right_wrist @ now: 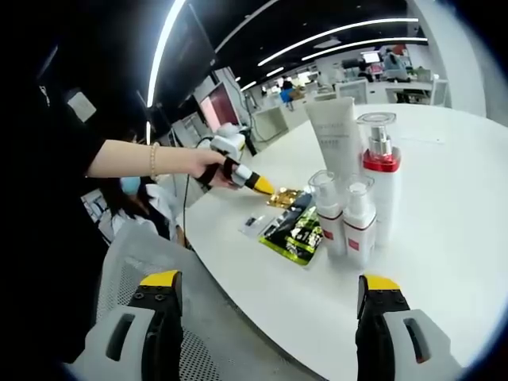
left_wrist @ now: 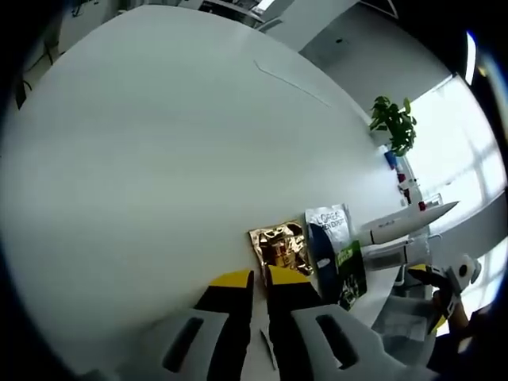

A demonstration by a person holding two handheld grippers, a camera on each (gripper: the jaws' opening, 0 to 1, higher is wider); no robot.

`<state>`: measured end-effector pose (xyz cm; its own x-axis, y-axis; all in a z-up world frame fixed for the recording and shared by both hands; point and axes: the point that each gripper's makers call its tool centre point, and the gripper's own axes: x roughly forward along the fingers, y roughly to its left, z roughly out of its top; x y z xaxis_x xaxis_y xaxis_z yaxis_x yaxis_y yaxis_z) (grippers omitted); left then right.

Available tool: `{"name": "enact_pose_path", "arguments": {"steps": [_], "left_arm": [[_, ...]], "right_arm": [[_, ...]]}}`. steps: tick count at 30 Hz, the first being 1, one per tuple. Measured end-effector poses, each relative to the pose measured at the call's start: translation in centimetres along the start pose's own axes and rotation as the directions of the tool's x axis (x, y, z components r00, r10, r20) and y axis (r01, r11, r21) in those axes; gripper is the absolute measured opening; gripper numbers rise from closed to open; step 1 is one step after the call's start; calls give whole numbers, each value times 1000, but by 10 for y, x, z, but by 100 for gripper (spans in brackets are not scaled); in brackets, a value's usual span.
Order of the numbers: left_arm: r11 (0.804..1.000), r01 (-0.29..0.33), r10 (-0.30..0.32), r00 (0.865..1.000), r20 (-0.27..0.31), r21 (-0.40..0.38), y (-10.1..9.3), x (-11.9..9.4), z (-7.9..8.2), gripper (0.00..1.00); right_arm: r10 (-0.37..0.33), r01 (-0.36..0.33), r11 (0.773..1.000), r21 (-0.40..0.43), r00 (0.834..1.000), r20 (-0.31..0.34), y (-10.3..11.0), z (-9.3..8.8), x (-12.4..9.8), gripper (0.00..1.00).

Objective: Arrange the skincare products in the storage area until every visible bottle or jar stands upright without overlapping.

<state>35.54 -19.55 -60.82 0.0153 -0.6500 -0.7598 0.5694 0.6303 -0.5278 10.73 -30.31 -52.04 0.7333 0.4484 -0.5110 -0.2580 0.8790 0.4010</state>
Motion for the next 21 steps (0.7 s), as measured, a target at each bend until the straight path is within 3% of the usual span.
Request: {"name": "enact_pose_path", "arguments": {"steps": [4,8,11,14,15,16,19,21], "left_arm": [[1000,-8,8,1000,3,20,7,-1,3,12],[999,-13,13,1000,5,30,11,-4,4,12],[993,-48,49,999,0,108,13,-10,-1,15],[973,-73,78,997,-15,220,0,-19,-21,16],[967,-73,80,997,-16,246,10,-22,-13,17],[956,-72,81,997,-20,284,10,-25,-18,18],[936,-76,92,995,-30,342,-5,-30,-43,19],[920,-78,96,995,-29,384,-3,-33,-46,22]], "right_arm": [[-3,3,1000,-5,1000,-2,2,0,0,93],[-4,4,1000,-5,1000,-1,0,0,0,93],[-1,1,1000,-10,1000,1,1,0,0,93],[1,-1,1000,-15,1000,2,-1,0,1,93],[2,-2,1000,-17,1000,1,-1,0,1,93],[2,-2,1000,-16,1000,0,-1,-1,1,93],[2,-2,1000,-22,1000,0,-1,-1,1,93],[2,-2,1000,-20,1000,-1,-2,-2,1,93]]}}
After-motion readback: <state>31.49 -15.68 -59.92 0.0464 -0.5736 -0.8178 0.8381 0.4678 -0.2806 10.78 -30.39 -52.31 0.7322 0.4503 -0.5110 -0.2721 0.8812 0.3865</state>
